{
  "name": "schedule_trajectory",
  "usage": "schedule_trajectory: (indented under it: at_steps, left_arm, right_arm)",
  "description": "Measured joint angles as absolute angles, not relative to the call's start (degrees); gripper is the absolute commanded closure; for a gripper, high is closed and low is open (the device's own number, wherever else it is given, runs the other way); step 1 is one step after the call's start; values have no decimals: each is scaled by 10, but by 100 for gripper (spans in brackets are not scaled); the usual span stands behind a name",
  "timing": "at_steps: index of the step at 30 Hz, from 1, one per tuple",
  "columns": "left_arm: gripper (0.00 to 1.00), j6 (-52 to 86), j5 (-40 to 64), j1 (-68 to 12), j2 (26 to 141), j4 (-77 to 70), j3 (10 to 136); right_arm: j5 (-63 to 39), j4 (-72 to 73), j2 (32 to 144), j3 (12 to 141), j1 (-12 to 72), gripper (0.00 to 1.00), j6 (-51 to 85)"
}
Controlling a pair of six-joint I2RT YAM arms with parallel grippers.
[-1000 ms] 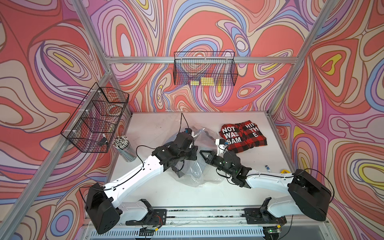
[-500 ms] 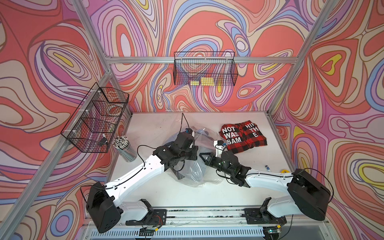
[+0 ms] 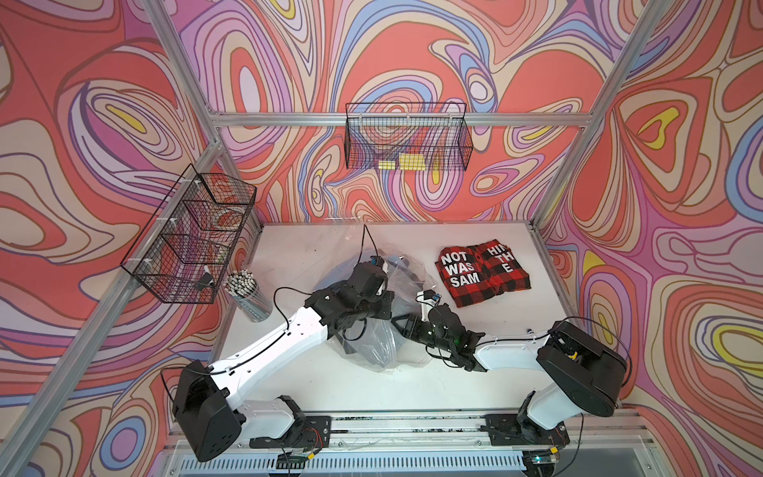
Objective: Take the shirt out of the vacuum bag
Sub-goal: Take out the shirt from the vacuum bag.
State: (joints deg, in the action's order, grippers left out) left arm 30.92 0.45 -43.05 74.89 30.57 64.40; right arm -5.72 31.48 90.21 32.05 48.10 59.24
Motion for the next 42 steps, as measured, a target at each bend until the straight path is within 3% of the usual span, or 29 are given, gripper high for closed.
schedule_trajectory:
  at_steps: [22,42]
  left_arm:
    - [100,291,15,-430,765,324,665]
    - [100,291,29,-430,778,341,684]
  right_arm:
    - [-73,108,751,330,481,48,581]
    - [-54,150,818,341,481,52,596]
